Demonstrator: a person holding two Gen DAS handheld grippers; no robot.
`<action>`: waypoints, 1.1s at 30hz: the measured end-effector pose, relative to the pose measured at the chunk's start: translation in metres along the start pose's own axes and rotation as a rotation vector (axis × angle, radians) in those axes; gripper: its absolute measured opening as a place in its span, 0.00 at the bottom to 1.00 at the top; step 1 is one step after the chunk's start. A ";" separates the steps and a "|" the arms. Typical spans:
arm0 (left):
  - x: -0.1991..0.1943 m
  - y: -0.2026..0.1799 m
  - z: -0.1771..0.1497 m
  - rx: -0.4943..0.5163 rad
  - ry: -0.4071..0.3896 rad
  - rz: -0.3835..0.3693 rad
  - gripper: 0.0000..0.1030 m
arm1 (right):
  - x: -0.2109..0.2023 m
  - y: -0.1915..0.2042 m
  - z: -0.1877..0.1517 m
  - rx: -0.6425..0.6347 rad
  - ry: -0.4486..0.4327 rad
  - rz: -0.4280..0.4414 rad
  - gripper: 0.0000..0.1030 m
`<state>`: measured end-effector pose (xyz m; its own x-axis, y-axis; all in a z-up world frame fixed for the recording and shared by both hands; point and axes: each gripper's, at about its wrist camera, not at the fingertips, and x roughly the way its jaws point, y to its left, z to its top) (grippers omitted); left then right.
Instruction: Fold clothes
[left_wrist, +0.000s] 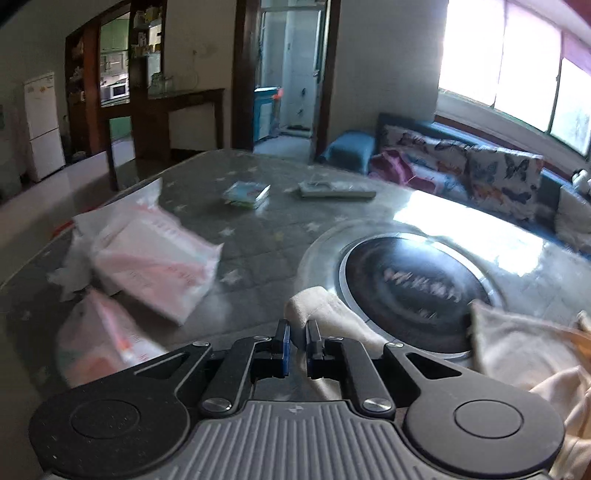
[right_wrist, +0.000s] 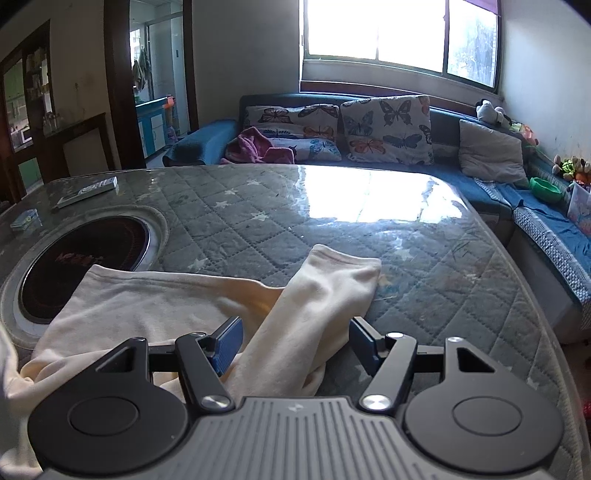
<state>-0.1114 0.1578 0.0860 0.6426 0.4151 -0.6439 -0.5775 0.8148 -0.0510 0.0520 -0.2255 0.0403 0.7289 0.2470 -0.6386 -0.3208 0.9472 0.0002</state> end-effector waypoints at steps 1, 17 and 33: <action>0.001 0.003 -0.003 0.003 0.011 0.013 0.08 | 0.001 0.000 0.001 -0.002 0.000 -0.002 0.63; 0.037 0.019 -0.029 -0.008 0.157 0.084 0.09 | 0.053 0.000 0.044 -0.083 0.001 -0.032 0.40; 0.037 0.021 -0.029 0.000 0.170 0.085 0.19 | 0.107 -0.007 0.045 -0.081 0.083 -0.069 0.03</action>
<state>-0.1144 0.1784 0.0390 0.4968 0.4082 -0.7659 -0.6260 0.7797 0.0095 0.1594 -0.1961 0.0071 0.6995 0.1608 -0.6963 -0.3218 0.9409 -0.1060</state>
